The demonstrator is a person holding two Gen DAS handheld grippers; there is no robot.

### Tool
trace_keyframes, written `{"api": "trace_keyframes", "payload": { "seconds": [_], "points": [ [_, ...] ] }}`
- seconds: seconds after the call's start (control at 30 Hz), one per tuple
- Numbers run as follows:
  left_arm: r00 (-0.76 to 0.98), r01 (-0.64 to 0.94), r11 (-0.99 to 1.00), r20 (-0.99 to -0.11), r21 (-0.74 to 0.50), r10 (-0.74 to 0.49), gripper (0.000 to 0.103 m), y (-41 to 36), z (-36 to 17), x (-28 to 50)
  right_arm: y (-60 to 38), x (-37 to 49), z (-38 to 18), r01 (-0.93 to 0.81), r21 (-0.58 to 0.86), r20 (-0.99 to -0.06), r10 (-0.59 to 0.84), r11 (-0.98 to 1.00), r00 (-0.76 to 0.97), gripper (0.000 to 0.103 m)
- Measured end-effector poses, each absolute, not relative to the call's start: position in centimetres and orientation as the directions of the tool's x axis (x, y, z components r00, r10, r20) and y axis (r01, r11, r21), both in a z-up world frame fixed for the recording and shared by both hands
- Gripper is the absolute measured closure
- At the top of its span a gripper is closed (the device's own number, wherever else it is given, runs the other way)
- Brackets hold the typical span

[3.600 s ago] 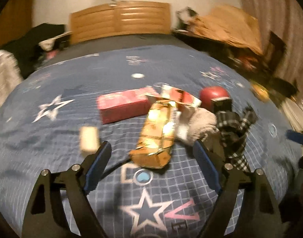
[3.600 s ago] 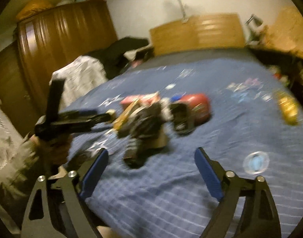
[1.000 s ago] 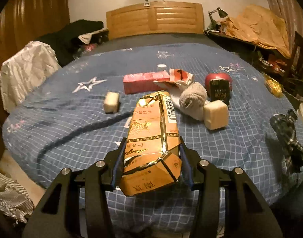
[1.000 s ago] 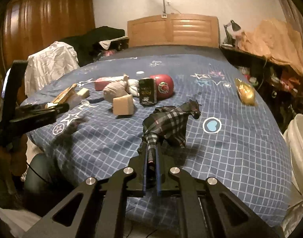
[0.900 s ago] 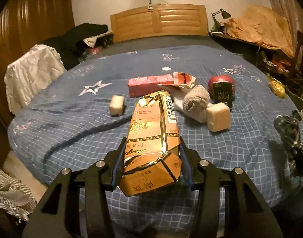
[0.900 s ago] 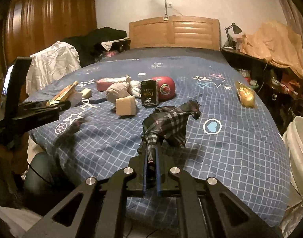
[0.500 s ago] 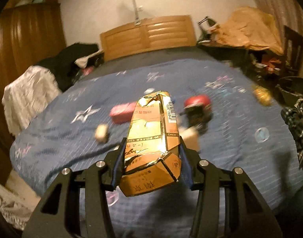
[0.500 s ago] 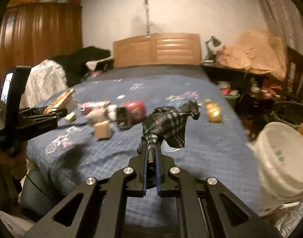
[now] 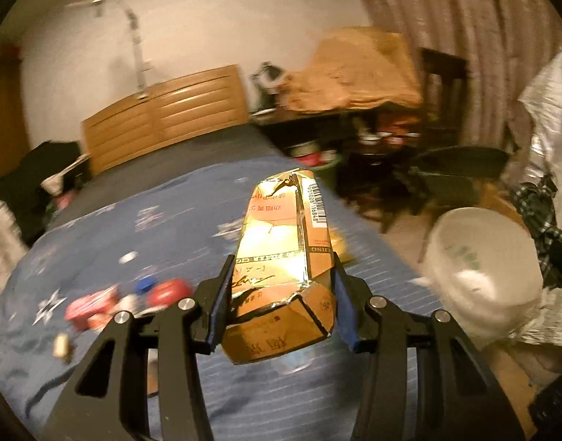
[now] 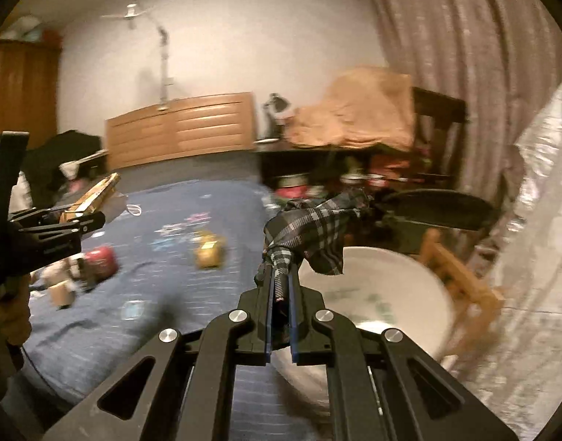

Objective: Collect trash
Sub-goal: 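Carry the cigarette pack and plaid cloth over to the white bucket with both tools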

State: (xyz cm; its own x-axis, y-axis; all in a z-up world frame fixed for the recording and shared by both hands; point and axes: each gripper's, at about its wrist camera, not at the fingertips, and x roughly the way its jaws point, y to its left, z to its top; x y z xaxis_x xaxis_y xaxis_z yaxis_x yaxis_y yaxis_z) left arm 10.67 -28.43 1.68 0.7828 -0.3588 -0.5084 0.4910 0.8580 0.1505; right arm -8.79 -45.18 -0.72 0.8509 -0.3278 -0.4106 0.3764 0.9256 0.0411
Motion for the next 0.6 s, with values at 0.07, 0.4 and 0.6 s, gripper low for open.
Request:
{"api": "trace_keyframes", "payload": {
  "seconds": [0.07,0.4,0.6],
  "points": [
    [0.751,0.552,0.822,-0.513,0.142,-0.416,0.057,-31.8,1.7,10.5,-48.2,-9.9,-0.8,0.419,0.047,-0.416,-0.364,0.907,0.833,0.095],
    [0.622,0.725,0.675,-0.553,0.138,-0.555,0.057,-43.3,0.2,9.6,-57.0,-12.4,-0.8,0.508,0.088,-0.442,-0.423,0.857,0.791,0.095],
    [0.551,0.784,0.608,-0.587,0.121,-0.593,0.057,-46.6,-1.2,9.2,-59.3,-12.0,-1.1,0.511,0.099,-0.456,-0.417,0.854,0.786,0.095]
  ]
}}
